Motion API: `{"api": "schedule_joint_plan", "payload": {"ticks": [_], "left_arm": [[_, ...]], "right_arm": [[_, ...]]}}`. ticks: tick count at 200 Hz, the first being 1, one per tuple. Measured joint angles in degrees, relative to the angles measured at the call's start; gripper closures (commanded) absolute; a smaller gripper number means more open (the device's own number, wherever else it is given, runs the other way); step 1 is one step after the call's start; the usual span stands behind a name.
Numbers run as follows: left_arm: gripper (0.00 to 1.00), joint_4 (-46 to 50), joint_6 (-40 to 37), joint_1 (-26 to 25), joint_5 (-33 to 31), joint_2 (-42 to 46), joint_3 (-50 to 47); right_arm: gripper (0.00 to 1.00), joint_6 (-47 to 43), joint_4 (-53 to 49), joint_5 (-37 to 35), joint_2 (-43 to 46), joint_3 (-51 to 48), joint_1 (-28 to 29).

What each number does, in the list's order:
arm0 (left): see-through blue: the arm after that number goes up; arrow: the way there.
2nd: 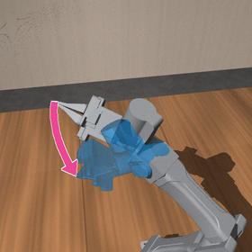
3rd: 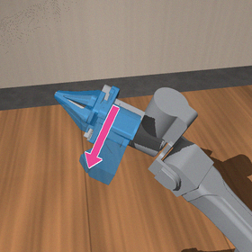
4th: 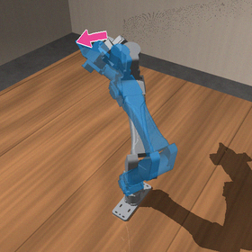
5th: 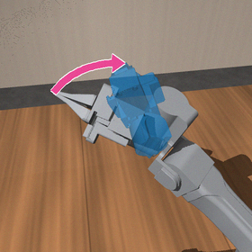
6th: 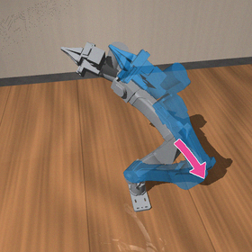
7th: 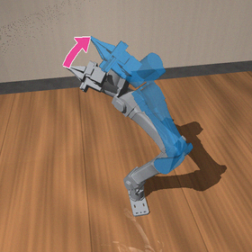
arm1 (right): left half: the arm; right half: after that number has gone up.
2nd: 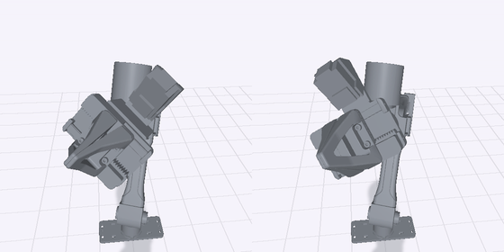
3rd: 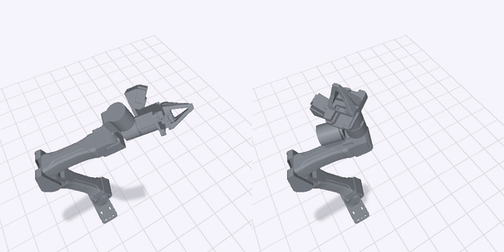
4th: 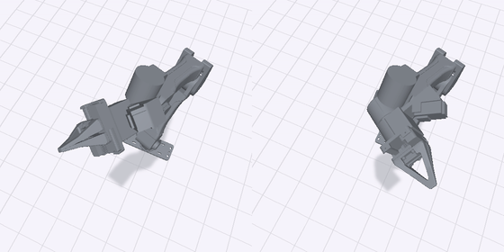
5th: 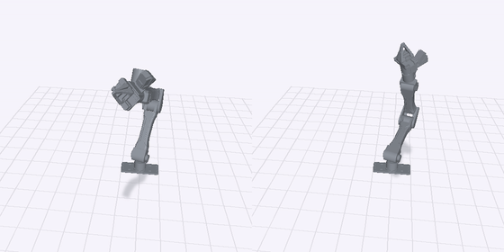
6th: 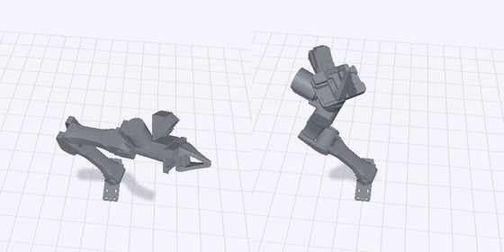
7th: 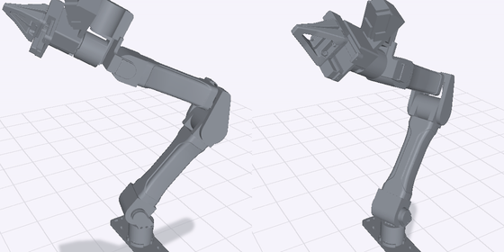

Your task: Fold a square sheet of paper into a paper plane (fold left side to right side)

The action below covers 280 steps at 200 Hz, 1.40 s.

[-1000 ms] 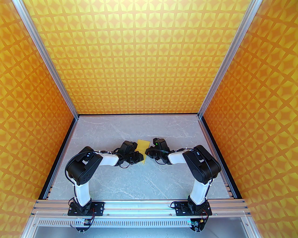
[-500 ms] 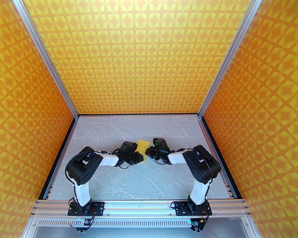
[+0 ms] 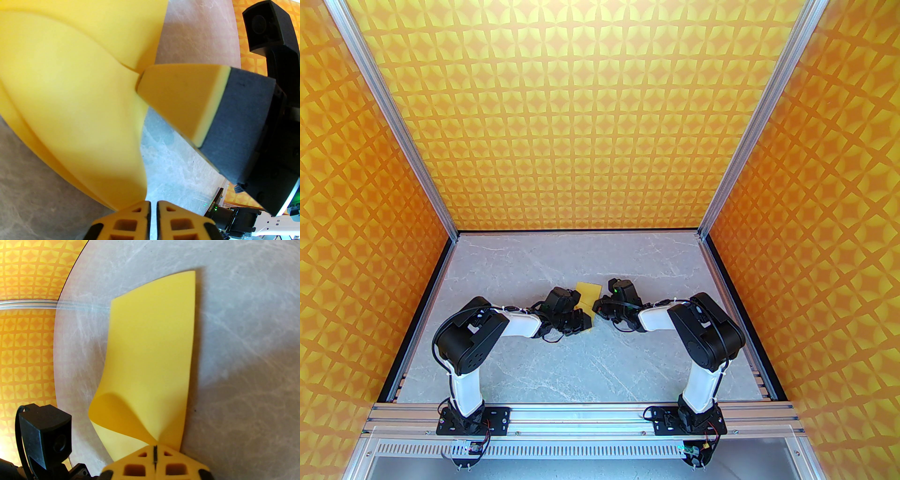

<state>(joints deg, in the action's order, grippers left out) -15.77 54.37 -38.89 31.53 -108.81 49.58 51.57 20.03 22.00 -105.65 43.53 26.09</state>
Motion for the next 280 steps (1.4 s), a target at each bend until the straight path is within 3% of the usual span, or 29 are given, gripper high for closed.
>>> {"api": "schedule_joint_plan", "payload": {"ticks": [280], "left_arm": [[0.85, 0.1, -0.4, 0.3, -0.2, 0.1, 0.0]], "right_arm": [[1.0, -2.2, -3.7, -0.8, 0.2, 1.6, -0.6]]}}
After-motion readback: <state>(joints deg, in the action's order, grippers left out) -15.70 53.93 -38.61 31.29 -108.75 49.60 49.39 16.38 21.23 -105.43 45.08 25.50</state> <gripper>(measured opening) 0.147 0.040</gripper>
